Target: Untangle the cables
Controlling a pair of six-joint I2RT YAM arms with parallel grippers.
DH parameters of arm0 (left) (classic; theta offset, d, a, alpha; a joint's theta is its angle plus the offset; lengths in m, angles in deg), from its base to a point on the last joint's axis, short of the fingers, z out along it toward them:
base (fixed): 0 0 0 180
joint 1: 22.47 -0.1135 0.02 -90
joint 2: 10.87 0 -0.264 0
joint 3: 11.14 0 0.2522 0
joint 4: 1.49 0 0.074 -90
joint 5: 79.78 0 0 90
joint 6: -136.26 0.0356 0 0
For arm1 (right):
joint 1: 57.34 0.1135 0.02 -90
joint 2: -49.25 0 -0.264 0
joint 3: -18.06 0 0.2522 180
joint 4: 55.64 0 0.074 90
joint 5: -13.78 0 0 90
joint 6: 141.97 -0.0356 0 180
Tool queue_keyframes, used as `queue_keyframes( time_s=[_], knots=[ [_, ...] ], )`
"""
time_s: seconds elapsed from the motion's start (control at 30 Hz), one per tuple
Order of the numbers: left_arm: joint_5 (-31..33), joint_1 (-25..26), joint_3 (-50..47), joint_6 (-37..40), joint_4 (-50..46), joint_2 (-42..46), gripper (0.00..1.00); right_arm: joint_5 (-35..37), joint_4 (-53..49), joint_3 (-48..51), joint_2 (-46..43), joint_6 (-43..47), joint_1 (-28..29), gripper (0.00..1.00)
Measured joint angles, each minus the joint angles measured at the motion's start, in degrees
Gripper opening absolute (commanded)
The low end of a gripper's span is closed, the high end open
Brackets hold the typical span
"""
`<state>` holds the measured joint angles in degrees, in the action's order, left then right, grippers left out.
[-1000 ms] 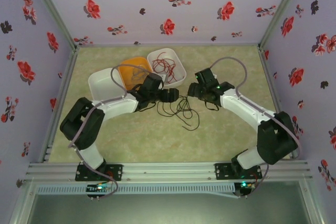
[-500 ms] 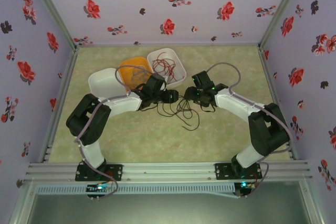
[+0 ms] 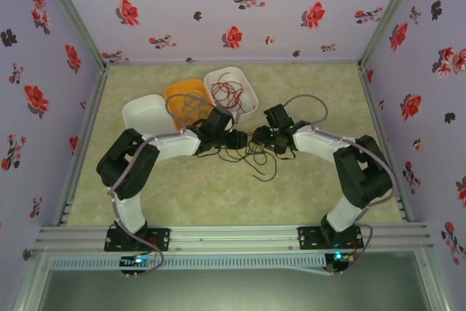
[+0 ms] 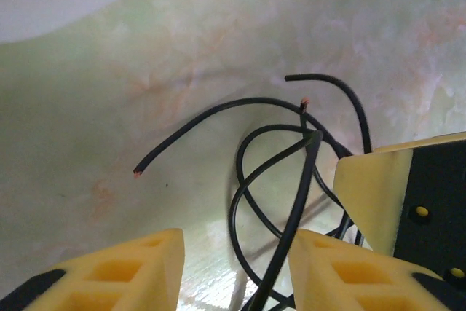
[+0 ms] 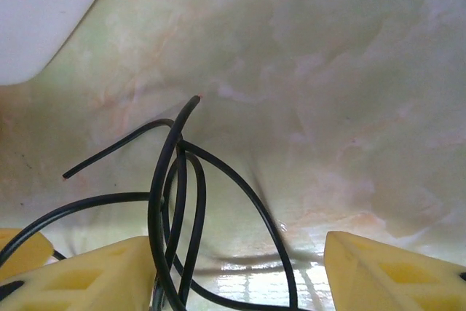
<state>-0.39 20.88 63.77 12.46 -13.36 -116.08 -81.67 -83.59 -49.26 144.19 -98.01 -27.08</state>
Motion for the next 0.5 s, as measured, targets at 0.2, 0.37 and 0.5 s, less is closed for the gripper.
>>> queue_keyframes(
  time_s=[0.2, 0.37, 0.5],
  knots=[
    [0.0, 0.0, 0.5, 0.3, -0.8, -0.2, 0.02, -0.8, 0.8, 0.0, 3.0, -0.6, 0.0, 0.60],
    [0.6, 0.0, 0.6, 1.1, -1.8, 0.6, 0.00, 0.0, 0.5, 0.0, 3.2, -0.5, 0.0, 0.56],
    [1.9, -0.1, 0.5, 1.7, -3.3, 4.5, 0.00, 1.7, -0.2, 0.1, 3.2, -0.5, -0.2, 0.51]
  ],
)
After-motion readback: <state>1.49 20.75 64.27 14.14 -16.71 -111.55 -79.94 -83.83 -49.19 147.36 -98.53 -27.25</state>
